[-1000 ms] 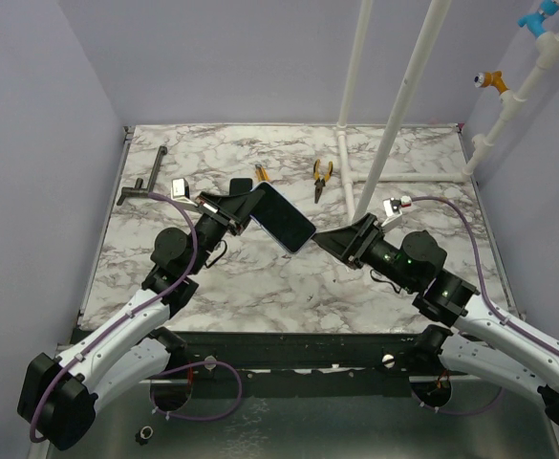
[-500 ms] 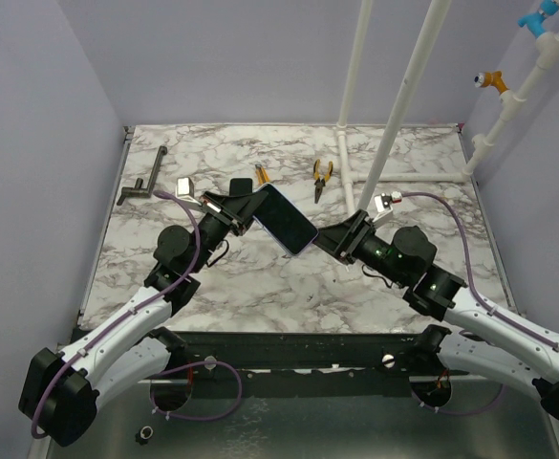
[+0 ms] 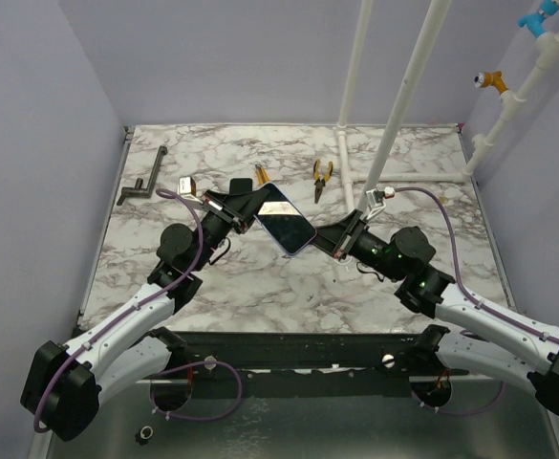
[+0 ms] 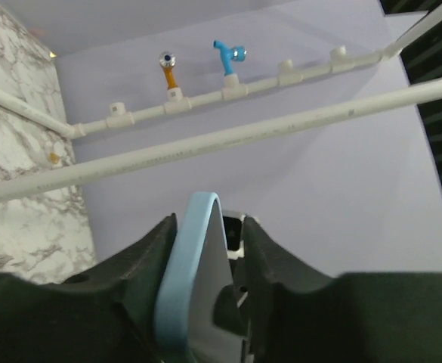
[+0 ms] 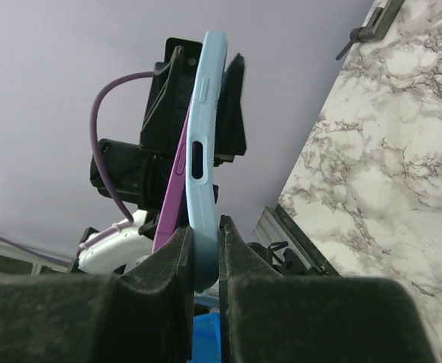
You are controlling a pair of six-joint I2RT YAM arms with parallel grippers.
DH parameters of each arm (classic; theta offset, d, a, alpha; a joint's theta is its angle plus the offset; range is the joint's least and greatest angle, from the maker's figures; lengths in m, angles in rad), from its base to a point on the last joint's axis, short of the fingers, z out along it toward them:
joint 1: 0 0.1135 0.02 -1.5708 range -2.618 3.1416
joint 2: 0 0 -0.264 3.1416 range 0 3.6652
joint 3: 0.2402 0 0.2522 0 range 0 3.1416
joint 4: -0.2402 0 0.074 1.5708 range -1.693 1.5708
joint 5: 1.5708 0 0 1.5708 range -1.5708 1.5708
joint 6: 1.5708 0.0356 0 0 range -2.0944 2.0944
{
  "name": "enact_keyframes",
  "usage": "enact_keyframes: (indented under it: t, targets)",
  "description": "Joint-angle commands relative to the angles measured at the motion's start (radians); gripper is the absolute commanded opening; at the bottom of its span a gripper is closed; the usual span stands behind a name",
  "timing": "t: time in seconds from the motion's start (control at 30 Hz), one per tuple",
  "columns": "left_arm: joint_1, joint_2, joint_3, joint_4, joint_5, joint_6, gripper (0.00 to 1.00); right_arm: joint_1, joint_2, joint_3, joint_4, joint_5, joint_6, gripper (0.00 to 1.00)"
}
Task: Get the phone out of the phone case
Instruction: Remove the phone case from the phone.
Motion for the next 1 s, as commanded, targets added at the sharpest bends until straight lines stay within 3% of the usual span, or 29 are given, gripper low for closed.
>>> enact_keyframes:
  t: [0.0, 0.13, 0.27, 0.37, 0.5, 0.63, 0.77, 0.97]
  targets:
    - [-0.015, -0.060, 0.003, -0.098, -0.020, 0.134, 0.55, 0.006, -0.070, -0.008, 0.016, -0.036, -0.042, 0.00]
    - [-0.011, -0.138, 0.044, -0.332, -0.153, 0.278, 0.75, 0.006, -0.140, 0.007, -0.120, 0.034, -0.088, 0.00]
    - [-0.010, -0.240, 0.029, -0.419, -0.272, 0.417, 0.89, 0.006, -0.177, 0.041, -0.313, 0.134, -0.126, 0.00]
    - [-0.011, -0.280, 0.062, -0.477, -0.237, 0.613, 0.98, 0.006, -0.152, 0.103, -0.514, 0.244, -0.148, 0.00]
    - [-0.032, -0.184, 0.209, -0.686, -0.159, 0.794, 0.99, 0.006, -0.077, 0.166, -0.658, 0.328, -0.178, 0.00]
    - [-0.122, -0.134, 0.249, -0.713, -0.159, 0.907, 0.99, 0.006, -0.012, 0.183, -0.671, 0.348, -0.185, 0.00]
    - [-0.289, -0.038, 0.318, -0.782, -0.268, 1.057, 0.99, 0.006, 0.058, 0.215, -0.695, 0.346, -0.175, 0.00]
    - [-0.547, 0.136, 0.413, -0.858, -0.489, 1.221, 0.89, 0.006, 0.111, 0.243, -0.713, 0.335, -0.179, 0.00]
